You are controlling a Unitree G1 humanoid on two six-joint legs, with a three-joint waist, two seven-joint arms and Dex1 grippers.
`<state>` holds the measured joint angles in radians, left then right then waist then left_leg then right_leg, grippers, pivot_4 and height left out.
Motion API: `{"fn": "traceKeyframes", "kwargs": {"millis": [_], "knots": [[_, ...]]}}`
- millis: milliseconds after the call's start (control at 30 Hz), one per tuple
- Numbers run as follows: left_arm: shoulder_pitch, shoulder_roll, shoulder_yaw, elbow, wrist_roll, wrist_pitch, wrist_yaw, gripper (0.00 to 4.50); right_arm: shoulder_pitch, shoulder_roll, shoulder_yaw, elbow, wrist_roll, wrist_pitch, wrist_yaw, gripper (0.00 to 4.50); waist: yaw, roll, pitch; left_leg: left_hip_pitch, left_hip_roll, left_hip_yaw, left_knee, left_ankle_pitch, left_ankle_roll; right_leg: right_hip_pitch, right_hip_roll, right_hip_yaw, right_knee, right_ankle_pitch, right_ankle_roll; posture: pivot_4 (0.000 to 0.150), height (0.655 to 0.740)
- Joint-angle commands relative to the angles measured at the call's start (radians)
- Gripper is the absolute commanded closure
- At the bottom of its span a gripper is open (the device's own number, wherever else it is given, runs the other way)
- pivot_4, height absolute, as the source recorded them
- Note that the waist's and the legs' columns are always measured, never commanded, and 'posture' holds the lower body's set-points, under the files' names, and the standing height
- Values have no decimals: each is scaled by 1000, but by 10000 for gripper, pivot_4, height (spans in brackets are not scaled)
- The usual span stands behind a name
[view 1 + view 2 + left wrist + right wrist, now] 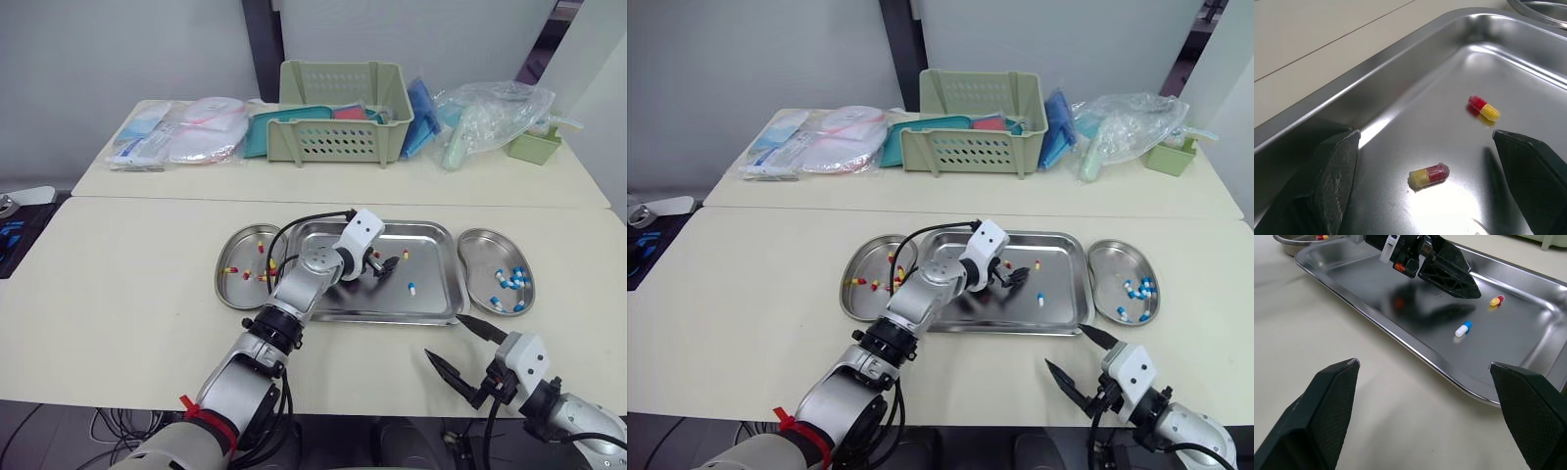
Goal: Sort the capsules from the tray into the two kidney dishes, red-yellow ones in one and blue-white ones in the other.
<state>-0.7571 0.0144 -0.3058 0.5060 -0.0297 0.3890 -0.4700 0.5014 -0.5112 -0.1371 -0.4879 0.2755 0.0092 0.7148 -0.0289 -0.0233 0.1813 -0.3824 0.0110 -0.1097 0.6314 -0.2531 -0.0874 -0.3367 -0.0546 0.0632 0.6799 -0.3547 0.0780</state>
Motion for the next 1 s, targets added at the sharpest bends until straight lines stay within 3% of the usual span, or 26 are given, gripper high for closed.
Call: {"fn": "traceKeyframes", "kwargs": {"millis": [33,433,700,1000], "knots": [[7,3,2,-7,17,5,-8,4106,3,-7,-11,-57,13,13,-14,0,0,0,0,0,0,0,0,0,0,0,0,0,0,0,0,1500,7400],[33,10,1,-55,17,26,-43,41066,-16,-10,-17,-98,22,74,-32,0,0,0,0,0,0,0,0,0,0,0,0,0,0,0,0,1500,7400],[41,27,21,-147,7,32,-52,44662,-24,-15,-13,-104,21,84,-37,0,-1,0,0,0,0,0,0,0,0,0,0,0,0,0,0,1500,7400],[104,169,122,-574,-102,254,-114,44662,-40,-28,-2,-102,20,83,-31,0,-3,1,0,0,0,0,0,0,-1,0,0,0,0,0,0,1500,7400]]}}
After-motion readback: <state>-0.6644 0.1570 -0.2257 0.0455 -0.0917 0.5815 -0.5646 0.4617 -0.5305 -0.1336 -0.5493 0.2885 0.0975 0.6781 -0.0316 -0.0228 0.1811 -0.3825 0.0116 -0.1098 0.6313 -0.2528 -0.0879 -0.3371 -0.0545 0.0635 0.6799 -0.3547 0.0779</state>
